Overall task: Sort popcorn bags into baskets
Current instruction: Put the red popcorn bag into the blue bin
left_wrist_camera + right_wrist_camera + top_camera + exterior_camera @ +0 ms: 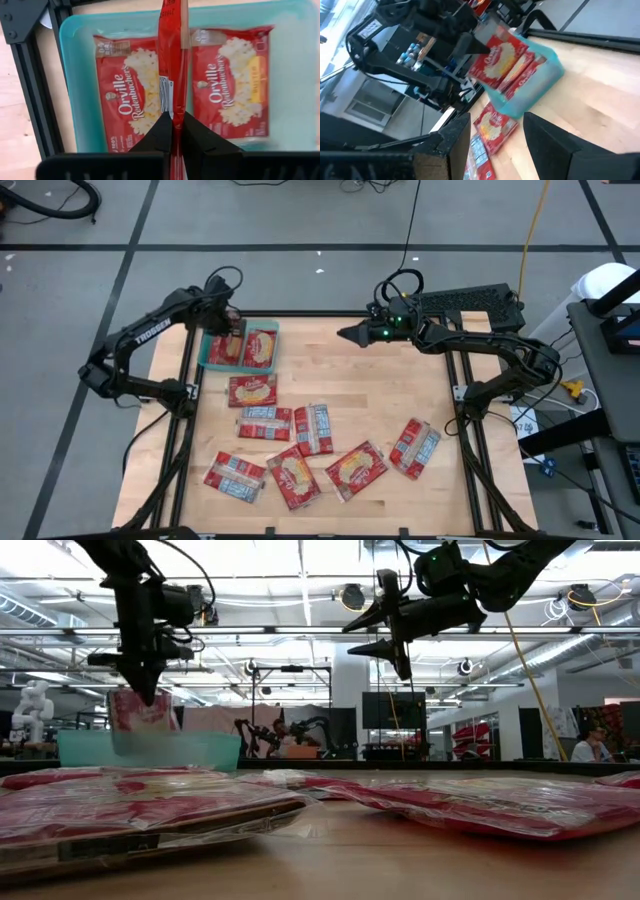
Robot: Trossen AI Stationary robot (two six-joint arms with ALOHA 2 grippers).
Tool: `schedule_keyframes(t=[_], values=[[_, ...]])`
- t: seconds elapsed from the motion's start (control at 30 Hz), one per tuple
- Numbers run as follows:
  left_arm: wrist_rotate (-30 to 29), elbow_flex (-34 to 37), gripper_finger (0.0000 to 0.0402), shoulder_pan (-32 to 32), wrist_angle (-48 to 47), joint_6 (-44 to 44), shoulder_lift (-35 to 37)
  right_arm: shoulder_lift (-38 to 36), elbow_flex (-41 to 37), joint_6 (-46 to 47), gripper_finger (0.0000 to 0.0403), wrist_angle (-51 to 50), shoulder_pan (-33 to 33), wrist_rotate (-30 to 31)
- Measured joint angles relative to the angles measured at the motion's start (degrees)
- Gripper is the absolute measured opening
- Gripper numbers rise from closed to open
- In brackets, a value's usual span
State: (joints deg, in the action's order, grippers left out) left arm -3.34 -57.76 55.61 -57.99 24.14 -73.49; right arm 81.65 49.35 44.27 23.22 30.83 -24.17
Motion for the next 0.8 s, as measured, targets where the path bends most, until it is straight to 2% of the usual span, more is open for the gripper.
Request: schedule_keyframes(t=[0.27, 0.47, 0.8], values=[[-1.9, 5.8, 0.0034, 0.2, 5.1, 0.3, 0.0, 0.0, 0.0, 0.6, 0.0173, 0.0, 0.0, -0.2], [-2.2, 7.7, 0.0061, 0.2, 4.1, 0.4, 0.0, 0.0, 0.0, 1.0, 0.0173, 0.0, 0.0, -1.6], [-5.7, 7.7, 0.0135, -1.4, 2.7, 2.9, 0.0, 0.0, 0.0, 1.1, 0.0173, -0.1, 1.0, -3.1]])
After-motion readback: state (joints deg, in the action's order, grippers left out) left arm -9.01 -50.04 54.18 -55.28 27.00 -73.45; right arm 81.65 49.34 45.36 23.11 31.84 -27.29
